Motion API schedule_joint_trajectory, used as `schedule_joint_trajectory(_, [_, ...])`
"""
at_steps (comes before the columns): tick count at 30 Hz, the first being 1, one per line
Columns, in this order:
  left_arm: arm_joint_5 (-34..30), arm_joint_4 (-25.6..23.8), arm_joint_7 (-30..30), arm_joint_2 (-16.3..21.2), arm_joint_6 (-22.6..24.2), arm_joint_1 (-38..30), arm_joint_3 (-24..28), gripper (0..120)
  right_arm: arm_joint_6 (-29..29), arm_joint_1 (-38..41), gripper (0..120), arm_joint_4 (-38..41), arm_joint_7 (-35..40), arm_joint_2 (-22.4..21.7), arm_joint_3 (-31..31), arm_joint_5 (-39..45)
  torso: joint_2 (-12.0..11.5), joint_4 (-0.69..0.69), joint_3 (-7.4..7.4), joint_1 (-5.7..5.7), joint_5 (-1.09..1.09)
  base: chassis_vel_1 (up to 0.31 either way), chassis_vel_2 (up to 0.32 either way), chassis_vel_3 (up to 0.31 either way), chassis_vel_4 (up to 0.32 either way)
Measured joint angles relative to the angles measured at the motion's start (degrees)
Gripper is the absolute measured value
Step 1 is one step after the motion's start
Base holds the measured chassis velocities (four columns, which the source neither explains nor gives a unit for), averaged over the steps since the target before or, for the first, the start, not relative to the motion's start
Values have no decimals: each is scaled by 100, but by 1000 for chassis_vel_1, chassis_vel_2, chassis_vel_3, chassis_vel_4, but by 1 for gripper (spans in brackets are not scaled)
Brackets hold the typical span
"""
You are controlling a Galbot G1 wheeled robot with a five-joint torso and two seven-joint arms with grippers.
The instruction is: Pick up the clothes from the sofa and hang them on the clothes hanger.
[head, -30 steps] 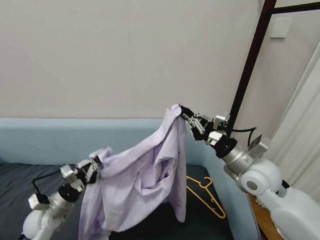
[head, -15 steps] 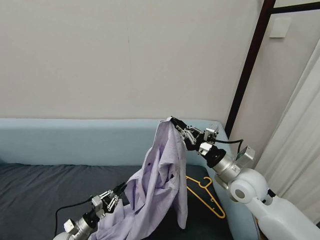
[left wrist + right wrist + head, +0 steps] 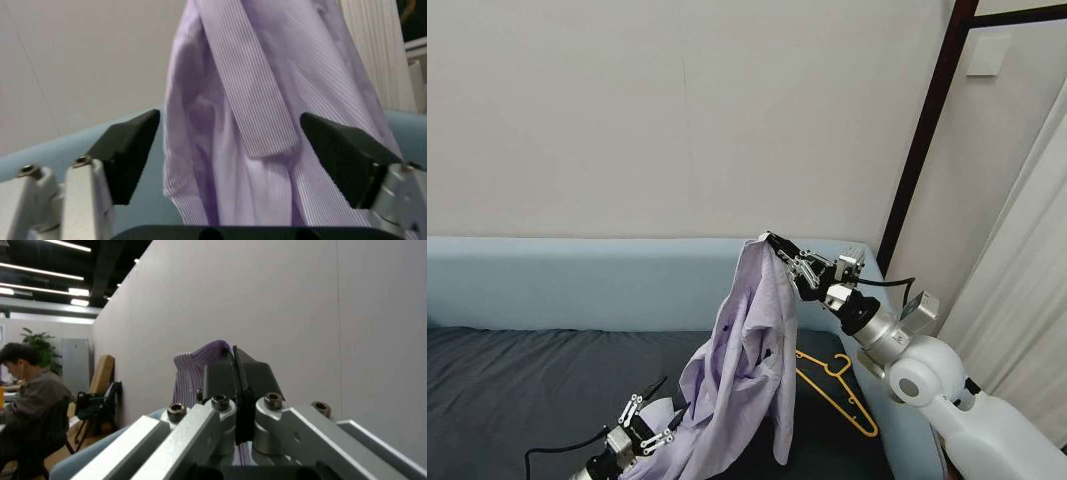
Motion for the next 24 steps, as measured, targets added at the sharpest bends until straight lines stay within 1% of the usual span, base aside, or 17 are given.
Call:
schedule_joint_trajectory(2, [518, 26, -403, -91, 0, 17, 37, 97, 6, -18, 0, 33, 1, -40, 18, 1, 0, 0, 0, 0, 1, 0, 0, 0, 0])
schedule_joint_trajectory(3, [518, 26, -403, -91, 0, 17, 37, 97, 6, -18, 0, 33, 1, -40, 18, 1, 0, 0, 0, 0, 1, 0, 0, 0, 0])
schedule_joint_trajectory(5, [1032, 99, -898, -182, 0, 11, 96, 100, 12, -24, 0, 61, 1, -80, 44, 10, 0, 0, 0, 0, 0, 0, 0, 0, 0])
schedule_joint_trajectory(7, [1479, 198, -1375, -251, 0, -35, 158, 100, 17, -24, 0, 78, 4, -119, 51, 24, 0, 0, 0, 0, 0, 0, 0, 0, 0])
schedule_joint_trajectory(8, [1479, 198, -1375, -251, 0, -35, 158, 100, 17, -24, 0, 78, 4, -119, 51, 24, 0, 0, 0, 0, 0, 0, 0, 0, 0])
schedule_joint_trajectory(12, [2227, 427, -2006, -349, -1, -166, 238, 100, 29, -21, 0, 81, 4, -151, 56, 30, 0, 0, 0, 0, 0, 0, 0, 0, 0])
schedule_joint_trajectory(13, [2227, 427, -2006, -349, -1, -166, 238, 100, 29, -21, 0, 81, 4, -151, 56, 30, 0, 0, 0, 0, 0, 0, 0, 0, 0])
schedule_joint_trajectory(14, [2379, 480, -2157, -366, -1, -193, 263, 100, 30, -16, 0, 76, 4, -146, 56, 30, 0, -1, 0, 0, 0, 0, 0, 0, 0])
schedule_joint_trajectory(17, [2888, 637, -2874, -437, -1, -244, 345, 100, 33, 6, 0, 54, 4, -105, 39, 30, 0, 0, 0, 0, 0, 0, 0, 0, 0])
schedule_joint_trajectory(18, [2888, 637, -2874, -437, -1, -244, 345, 100, 33, 6, 0, 54, 4, -105, 39, 30, 0, 0, 0, 0, 0, 0, 0, 0, 0])
schedule_joint_trajectory(20, [3125, 710, -3312, -520, -1, -255, 432, 100, 34, 23, 0, 37, 4, -89, 15, 30, 0, 1, 0, 0, 0, 0, 0, 0, 0])
schedule_joint_trajectory(22, [3257, 745, -3640, -581, 2, -257, 528, 100, 34, 40, 0, 22, 4, -78, -4, 29, 0, 1, 0, 0, 0, 0, 0, 0, 0])
schedule_joint_trajectory(23, [3257, 745, -3640, -581, 2, -257, 528, 100, 34, 40, 0, 22, 4, -78, -4, 29, 0, 1, 0, 0, 0, 0, 0, 0, 0])
schedule_joint_trajectory(24, [3300, 753, -3870, -613, 18, -256, 624, 100, 34, 54, 0, 13, 4, -67, -15, 28, 0, 1, 0, 0, 0, 0, 0, 0, 0])
